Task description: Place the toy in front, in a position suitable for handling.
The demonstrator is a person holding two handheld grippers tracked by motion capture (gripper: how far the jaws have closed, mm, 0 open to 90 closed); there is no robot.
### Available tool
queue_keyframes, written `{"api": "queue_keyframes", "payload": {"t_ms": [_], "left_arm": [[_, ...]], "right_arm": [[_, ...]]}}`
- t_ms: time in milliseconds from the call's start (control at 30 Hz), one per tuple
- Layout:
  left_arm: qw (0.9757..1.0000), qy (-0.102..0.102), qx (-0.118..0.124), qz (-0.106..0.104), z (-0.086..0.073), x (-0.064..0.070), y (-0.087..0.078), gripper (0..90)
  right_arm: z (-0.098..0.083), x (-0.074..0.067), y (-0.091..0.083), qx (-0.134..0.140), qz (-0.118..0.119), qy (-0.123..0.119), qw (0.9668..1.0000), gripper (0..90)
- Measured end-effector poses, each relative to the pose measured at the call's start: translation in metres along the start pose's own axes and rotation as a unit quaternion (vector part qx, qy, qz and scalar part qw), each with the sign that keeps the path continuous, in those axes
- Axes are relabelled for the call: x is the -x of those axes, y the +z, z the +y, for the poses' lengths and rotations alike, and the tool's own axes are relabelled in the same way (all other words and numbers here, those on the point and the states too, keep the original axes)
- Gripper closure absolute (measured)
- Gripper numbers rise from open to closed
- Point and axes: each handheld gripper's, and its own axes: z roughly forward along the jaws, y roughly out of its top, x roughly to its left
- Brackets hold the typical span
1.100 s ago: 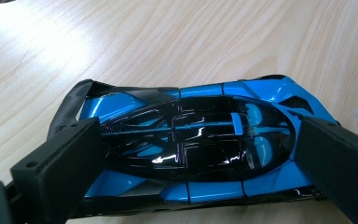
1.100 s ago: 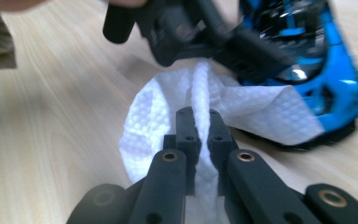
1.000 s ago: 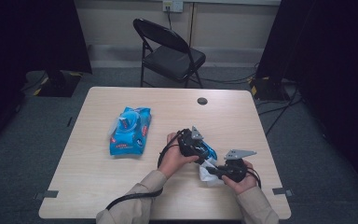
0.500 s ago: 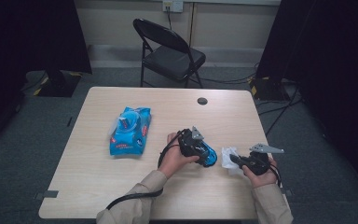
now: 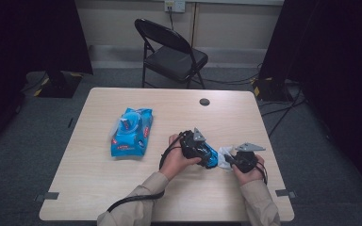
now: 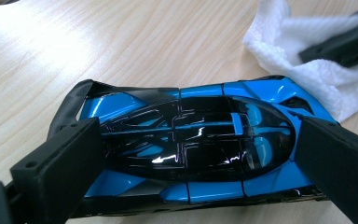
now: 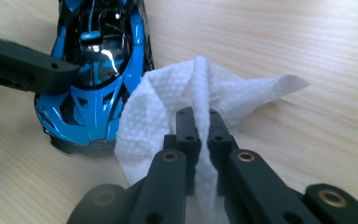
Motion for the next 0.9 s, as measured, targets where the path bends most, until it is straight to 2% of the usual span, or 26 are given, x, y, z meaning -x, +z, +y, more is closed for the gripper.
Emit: {"api": "queue_keyframes", "payload": {"t_ms": [233, 300, 767, 900], "left_arm": [[1.0, 0.002, -0.004, 0.0, 0.001, 0.0, 0.0, 0.8], [1.0, 0.002, -0.004, 0.0, 0.001, 0.0, 0.0, 0.8], [1.0, 0.005, -0.004, -0.002, 0.001, 0.0, 0.0, 0.0], [1.0, 0.005, -0.002, -0.002, 0.001, 0.0, 0.0, 0.0]], "right_arm": [[-0.001, -0.004, 0.006, 0.008, 0.021, 0.0, 0.9998, 87.9], [-0.001, -0.007, 0.006, 0.009, 0.022, -0.008, 0.9997, 88.0], [-0.006, -0.015, 0.0, 0.003, 0.039, -0.031, 0.9988, 88.1], [-0.009, -0.018, -0.003, 0.002, 0.051, -0.028, 0.9983, 88.1]]}}
